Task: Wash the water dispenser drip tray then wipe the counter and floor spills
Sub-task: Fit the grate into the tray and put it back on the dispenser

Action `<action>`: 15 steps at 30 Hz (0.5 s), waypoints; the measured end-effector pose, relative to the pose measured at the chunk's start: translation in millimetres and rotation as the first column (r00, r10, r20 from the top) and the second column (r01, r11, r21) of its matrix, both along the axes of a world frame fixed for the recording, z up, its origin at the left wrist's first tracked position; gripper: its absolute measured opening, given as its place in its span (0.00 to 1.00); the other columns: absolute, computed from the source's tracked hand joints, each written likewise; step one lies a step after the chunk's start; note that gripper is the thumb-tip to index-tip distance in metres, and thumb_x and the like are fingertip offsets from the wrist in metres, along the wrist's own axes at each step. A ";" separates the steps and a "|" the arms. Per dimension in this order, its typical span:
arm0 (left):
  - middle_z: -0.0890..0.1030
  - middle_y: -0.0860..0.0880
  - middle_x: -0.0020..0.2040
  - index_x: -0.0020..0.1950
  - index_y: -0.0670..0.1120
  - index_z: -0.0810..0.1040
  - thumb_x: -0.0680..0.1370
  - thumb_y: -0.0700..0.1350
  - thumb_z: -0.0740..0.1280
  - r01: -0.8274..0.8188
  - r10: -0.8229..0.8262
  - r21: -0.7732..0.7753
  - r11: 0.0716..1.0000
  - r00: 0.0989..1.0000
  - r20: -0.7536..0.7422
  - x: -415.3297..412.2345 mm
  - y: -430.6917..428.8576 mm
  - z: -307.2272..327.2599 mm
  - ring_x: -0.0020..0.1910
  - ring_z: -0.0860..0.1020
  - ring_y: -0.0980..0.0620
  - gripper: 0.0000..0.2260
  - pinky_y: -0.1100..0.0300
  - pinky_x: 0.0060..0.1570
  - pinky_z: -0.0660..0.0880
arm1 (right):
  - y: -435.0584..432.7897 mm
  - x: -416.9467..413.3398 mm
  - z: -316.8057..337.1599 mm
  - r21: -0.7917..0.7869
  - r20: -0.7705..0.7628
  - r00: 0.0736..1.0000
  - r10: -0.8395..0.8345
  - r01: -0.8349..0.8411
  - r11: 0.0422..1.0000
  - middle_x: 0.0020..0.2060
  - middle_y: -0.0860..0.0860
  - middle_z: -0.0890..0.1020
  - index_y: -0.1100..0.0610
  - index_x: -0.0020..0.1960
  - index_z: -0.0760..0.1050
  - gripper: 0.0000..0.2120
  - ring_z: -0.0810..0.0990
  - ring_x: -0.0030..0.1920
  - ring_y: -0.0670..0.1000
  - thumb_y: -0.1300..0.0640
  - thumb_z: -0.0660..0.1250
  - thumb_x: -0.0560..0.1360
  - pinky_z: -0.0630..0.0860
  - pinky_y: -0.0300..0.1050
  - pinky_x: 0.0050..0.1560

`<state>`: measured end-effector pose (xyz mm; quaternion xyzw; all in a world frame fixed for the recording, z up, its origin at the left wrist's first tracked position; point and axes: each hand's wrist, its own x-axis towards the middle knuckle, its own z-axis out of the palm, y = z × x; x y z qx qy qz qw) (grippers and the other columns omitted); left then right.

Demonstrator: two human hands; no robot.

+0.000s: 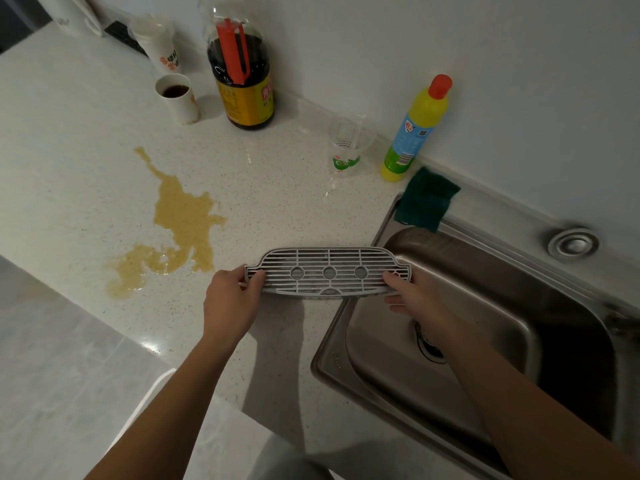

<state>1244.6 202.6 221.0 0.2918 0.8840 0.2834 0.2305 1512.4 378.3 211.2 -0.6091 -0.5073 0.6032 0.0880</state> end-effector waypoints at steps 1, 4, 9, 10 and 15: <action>0.84 0.45 0.40 0.49 0.44 0.85 0.83 0.51 0.65 -0.012 0.011 0.030 0.999 1.000 0.027 2.8 -0.9 0.7 0.38 0.82 0.46 0.13 0.51 0.38 0.78 | -3.1 0.8 0.7 0.000 -0.014 1.000 -0.015 0.015 1.000 0.53 0.53 0.87 0.48 0.61 0.79 0.11 0.86 0.51 0.56 0.48 0.70 0.80 0.83 0.53 0.55; 0.86 0.50 0.57 0.63 0.48 0.85 0.84 0.51 0.64 -0.097 0.086 0.114 0.989 0.991 0.099 13.0 -9.5 8.9 0.52 0.83 0.52 0.14 0.53 0.54 0.80 | -13.5 10.0 5.6 -0.016 -0.071 0.996 -0.050 0.049 0.999 0.54 0.52 0.87 0.48 0.63 0.79 0.13 0.86 0.53 0.56 0.48 0.70 0.80 0.83 0.52 0.55; 0.85 0.46 0.61 0.72 0.50 0.78 0.85 0.45 0.65 -0.460 0.231 0.241 0.855 0.751 0.618 34.2 -32.3 30.2 0.60 0.84 0.47 0.16 0.46 0.61 0.81 | -38.7 29.4 24.1 -0.018 -0.180 0.976 -0.125 0.124 0.992 0.53 0.52 0.88 0.51 0.61 0.80 0.13 0.87 0.52 0.56 0.50 0.73 0.78 0.82 0.50 0.50; 0.86 0.45 0.58 0.69 0.50 0.79 0.85 0.44 0.65 -0.503 0.234 0.235 0.832 0.702 0.673 39.1 -38.3 35.7 0.58 0.85 0.46 0.13 0.46 0.59 0.83 | -45.1 33.2 28.7 -0.011 -0.202 0.969 -0.143 0.144 0.990 0.52 0.53 0.89 0.51 0.60 0.81 0.12 0.87 0.51 0.56 0.52 0.73 0.78 0.82 0.50 0.50; 0.88 0.48 0.48 0.64 0.47 0.80 0.84 0.43 0.66 -0.633 0.260 0.271 0.726 0.617 0.743 62.8 -91.6 54.5 0.52 0.87 0.46 0.09 0.52 0.48 0.85 | -84.1 49.4 42.2 -0.043 -0.280 0.949 -0.145 0.138 0.989 0.47 0.50 0.89 0.50 0.57 0.81 0.07 0.89 0.46 0.51 0.54 0.71 0.80 0.84 0.45 0.42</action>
